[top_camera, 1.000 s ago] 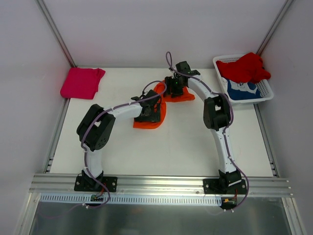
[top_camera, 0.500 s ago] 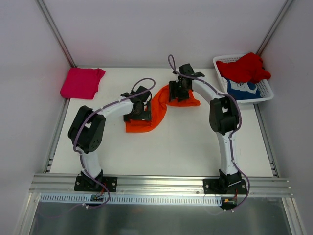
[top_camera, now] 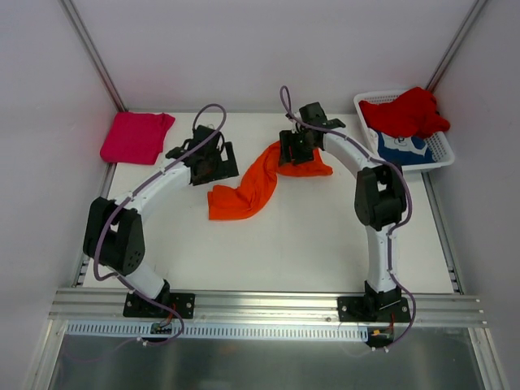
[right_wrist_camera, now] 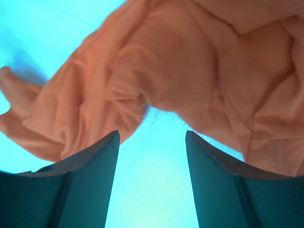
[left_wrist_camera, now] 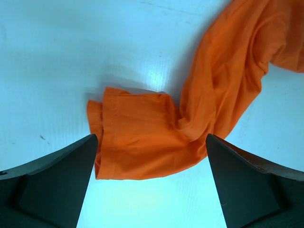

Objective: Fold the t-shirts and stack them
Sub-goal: Fold the tshirt

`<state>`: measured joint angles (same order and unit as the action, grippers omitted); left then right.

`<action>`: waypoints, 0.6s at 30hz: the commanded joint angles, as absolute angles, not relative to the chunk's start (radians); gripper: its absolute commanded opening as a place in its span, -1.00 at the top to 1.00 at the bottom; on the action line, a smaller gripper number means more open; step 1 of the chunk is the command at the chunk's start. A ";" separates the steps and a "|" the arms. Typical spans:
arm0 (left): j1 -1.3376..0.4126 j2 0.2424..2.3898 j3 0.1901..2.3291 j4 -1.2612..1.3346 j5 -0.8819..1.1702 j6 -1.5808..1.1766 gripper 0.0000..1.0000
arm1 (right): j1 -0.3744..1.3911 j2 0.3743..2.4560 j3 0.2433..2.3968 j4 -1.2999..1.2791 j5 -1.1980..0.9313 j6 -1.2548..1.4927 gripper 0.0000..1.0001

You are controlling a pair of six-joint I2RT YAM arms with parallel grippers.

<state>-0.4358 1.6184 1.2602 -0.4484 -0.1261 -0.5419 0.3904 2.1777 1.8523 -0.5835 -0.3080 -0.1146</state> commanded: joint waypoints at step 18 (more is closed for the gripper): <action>-0.275 1.537 1.014 -0.364 -0.012 -0.615 -0.97 | 0.729 1.968 1.734 -0.606 -0.286 -0.118 -0.23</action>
<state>-0.2783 1.5871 1.0485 -0.3820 -0.0551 -0.5873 0.7631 2.0544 1.7611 -0.5907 -0.3138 -0.1204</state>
